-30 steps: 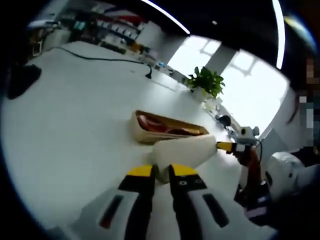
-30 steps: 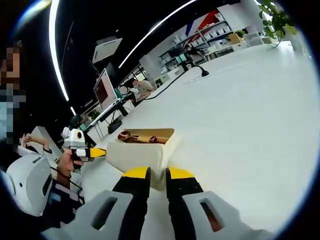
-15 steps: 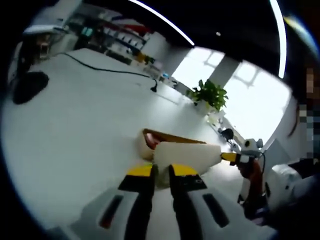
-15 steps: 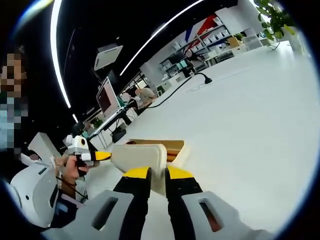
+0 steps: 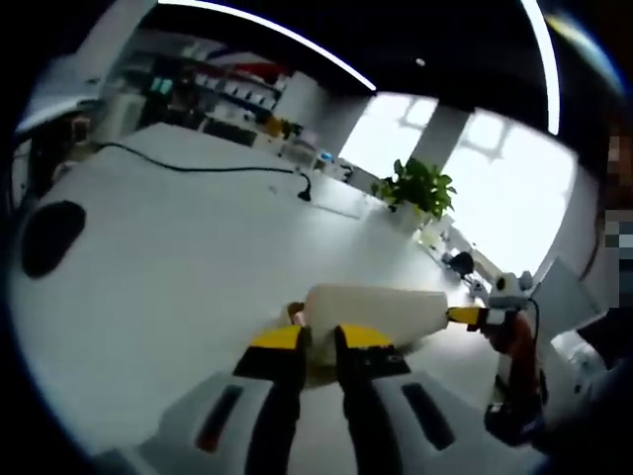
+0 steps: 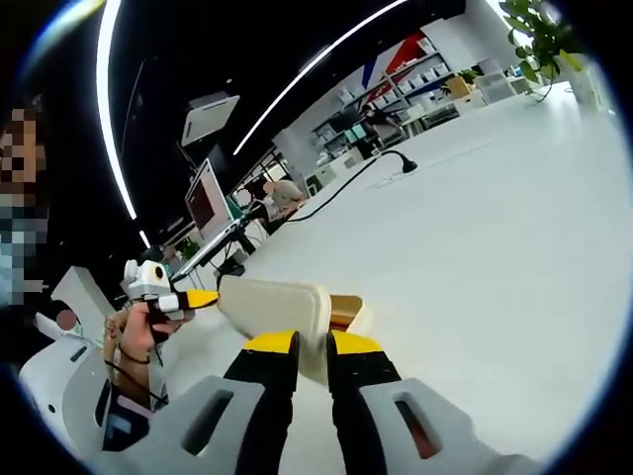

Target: Arrange the utensils inside the cutlery case until each visible utensil rests in its matching compartment.

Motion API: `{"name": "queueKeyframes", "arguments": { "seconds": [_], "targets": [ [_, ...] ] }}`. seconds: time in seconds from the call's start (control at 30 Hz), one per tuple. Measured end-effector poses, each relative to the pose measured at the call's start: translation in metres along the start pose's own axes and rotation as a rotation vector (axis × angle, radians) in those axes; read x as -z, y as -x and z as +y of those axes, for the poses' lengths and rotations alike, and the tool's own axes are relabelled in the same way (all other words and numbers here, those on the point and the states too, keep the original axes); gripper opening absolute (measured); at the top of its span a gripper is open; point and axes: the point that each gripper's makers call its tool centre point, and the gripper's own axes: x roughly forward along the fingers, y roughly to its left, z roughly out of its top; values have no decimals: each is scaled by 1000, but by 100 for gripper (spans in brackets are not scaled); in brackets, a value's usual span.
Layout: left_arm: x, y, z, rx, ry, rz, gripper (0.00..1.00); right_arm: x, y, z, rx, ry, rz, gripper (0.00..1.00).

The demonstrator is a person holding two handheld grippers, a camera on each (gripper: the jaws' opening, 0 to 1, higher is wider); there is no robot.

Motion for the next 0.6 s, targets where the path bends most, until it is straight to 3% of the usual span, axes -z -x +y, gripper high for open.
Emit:
{"name": "queueKeyframes", "arguments": {
  "seconds": [0.27,0.6],
  "targets": [
    [4,-12,7,-22,-30,69,14,-2,-4,-8,11,-5,1,11],
    [2,-14,10,-16,-7,100,14,-6,-8,-11,4,-6,10,13]
  ]
}}
